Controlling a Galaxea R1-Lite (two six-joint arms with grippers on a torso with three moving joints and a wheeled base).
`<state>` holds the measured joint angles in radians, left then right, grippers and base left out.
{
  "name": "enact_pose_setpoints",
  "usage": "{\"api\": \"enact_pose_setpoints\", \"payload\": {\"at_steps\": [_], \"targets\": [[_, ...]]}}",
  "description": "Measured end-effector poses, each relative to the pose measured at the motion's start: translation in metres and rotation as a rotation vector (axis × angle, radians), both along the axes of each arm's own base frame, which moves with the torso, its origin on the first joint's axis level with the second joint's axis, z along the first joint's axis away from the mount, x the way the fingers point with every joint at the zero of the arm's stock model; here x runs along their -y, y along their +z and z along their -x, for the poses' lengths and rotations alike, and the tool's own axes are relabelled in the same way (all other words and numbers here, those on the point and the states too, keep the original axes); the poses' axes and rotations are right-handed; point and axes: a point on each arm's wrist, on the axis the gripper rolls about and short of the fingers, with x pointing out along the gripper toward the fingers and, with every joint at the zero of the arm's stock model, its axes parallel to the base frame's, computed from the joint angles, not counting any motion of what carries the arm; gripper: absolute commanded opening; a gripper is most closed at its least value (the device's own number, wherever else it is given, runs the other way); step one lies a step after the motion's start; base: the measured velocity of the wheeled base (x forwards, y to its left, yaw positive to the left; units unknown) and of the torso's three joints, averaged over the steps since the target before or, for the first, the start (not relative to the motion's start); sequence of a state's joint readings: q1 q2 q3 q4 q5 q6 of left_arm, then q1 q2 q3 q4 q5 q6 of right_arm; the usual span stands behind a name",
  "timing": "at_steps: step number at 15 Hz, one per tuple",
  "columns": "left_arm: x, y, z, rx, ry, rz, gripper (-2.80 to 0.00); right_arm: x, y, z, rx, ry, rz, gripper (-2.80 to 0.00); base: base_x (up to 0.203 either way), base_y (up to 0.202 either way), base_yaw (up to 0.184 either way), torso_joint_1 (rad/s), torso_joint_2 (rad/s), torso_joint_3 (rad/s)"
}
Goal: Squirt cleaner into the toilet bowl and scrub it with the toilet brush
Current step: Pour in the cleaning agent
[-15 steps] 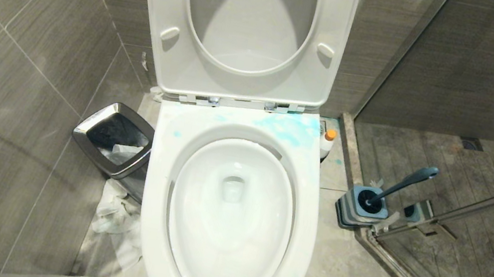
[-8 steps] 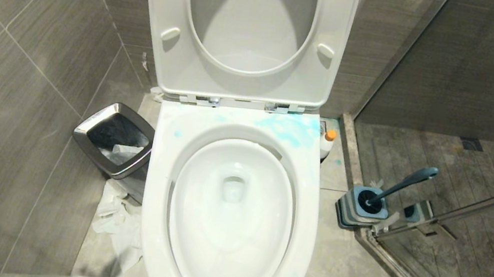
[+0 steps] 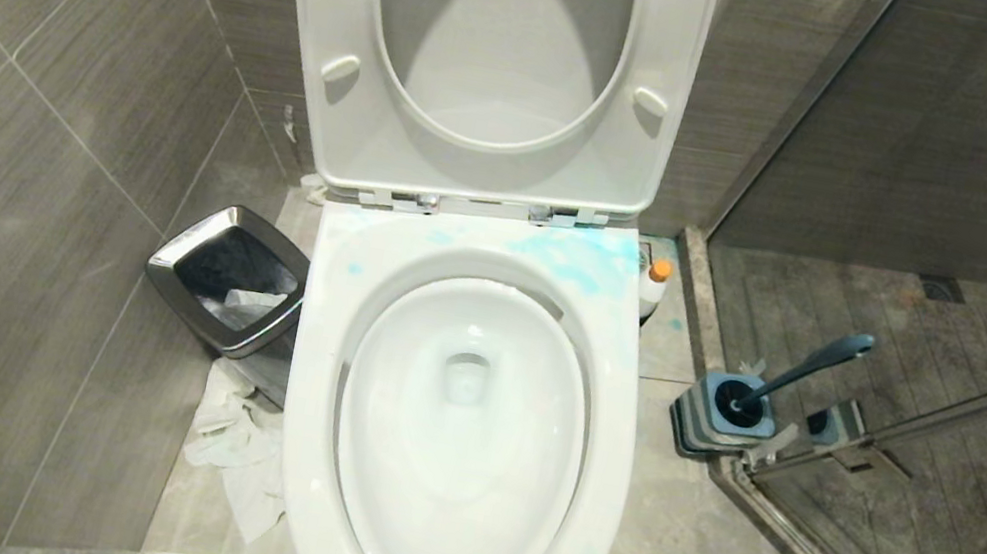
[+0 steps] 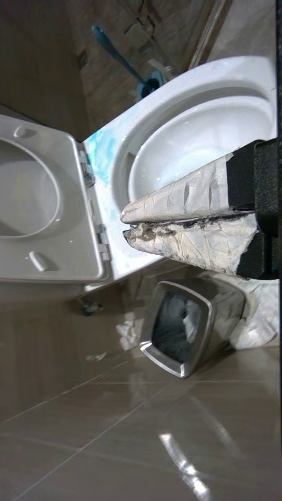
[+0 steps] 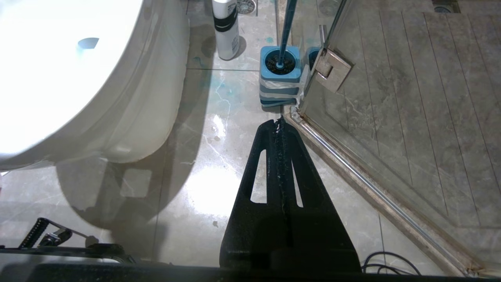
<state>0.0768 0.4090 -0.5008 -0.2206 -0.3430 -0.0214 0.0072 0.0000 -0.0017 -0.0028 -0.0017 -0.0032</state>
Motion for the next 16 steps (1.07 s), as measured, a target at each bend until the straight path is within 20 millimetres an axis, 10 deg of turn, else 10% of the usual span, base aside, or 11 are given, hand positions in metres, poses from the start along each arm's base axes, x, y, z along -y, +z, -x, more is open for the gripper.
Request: {"api": "enact_pose_setpoints", "payload": {"at_steps": [16], "targets": [[-0.005, -0.148, 0.015, -0.172, 0.12, -0.106, -2.8, 0.0, 0.0, 0.0, 0.0, 0.0, 0.0, -2.8, 0.0, 0.0, 0.0, 0.0, 0.0, 0.0]]}}
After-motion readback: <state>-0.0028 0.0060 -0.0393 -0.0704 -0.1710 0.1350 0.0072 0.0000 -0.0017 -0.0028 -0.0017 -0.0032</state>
